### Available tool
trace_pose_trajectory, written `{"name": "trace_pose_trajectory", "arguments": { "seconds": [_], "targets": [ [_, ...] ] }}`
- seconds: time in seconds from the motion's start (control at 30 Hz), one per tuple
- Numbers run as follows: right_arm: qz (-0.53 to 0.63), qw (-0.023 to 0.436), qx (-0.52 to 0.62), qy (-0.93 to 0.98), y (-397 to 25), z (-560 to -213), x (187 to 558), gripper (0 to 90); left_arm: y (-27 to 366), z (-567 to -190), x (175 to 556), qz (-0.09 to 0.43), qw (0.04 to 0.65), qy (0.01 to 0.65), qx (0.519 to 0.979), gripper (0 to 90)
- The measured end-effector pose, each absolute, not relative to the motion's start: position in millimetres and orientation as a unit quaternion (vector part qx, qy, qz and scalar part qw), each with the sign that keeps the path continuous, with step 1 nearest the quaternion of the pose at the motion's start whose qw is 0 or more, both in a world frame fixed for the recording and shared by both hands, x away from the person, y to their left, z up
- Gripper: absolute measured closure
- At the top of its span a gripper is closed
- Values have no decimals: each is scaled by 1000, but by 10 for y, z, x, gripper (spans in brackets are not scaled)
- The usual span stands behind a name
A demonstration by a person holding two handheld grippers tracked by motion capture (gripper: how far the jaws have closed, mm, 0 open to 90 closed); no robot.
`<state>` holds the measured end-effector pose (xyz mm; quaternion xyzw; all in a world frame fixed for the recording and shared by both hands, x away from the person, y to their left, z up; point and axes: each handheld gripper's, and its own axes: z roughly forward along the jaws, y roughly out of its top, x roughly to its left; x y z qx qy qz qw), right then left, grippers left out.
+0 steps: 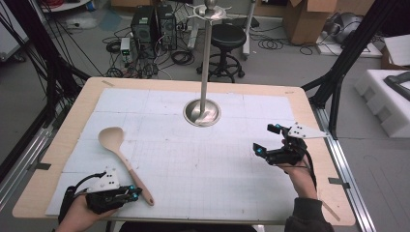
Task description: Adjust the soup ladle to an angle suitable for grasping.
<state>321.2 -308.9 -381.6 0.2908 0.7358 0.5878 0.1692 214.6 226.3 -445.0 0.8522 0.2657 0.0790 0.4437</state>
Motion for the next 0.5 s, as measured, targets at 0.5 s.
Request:
{"name": "trace_pose_trajectory", "arguments": {
  "seconds": [0.5],
  "targets": [
    [588,170,290,736,-3088,-3814,3211,4,2158,-4486,2197,86,445,269,850,898]
  ]
}}
